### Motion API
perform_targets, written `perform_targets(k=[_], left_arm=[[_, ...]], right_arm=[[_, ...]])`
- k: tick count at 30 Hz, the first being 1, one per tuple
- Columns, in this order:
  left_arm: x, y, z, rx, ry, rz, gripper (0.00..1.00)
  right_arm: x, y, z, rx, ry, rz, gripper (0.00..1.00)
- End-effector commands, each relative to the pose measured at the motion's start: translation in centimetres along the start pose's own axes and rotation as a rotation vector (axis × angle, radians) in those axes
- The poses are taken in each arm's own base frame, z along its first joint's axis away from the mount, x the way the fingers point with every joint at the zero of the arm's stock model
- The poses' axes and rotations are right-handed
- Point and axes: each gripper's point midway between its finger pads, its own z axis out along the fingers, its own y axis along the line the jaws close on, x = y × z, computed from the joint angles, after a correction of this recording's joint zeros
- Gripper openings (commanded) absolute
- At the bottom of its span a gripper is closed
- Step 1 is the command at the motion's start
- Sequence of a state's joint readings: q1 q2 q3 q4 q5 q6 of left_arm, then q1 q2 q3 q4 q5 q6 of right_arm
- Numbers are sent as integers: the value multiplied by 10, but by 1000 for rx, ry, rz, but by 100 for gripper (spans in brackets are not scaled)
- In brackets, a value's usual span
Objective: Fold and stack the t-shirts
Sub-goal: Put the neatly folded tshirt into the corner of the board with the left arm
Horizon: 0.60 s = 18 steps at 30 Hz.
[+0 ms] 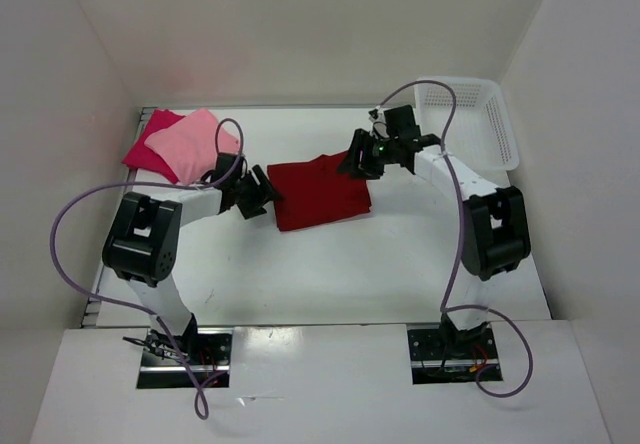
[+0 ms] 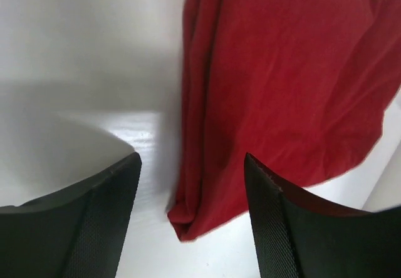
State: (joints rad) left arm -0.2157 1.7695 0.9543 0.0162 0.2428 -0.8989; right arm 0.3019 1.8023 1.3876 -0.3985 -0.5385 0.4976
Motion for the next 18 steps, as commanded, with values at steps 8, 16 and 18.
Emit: perform_targets(k=[8, 16, 18], left_arm=[[12, -25, 69, 63, 78, 75, 54], [-46, -120, 60, 233, -9, 131, 0], [-65, -148, 48, 266, -41, 166, 0]], right_arm=[[-13, 28, -71, -82, -134, -31, 56], [2, 16, -82, -79, -132, 4, 56], [0, 8, -86, -68, -146, 19, 56]])
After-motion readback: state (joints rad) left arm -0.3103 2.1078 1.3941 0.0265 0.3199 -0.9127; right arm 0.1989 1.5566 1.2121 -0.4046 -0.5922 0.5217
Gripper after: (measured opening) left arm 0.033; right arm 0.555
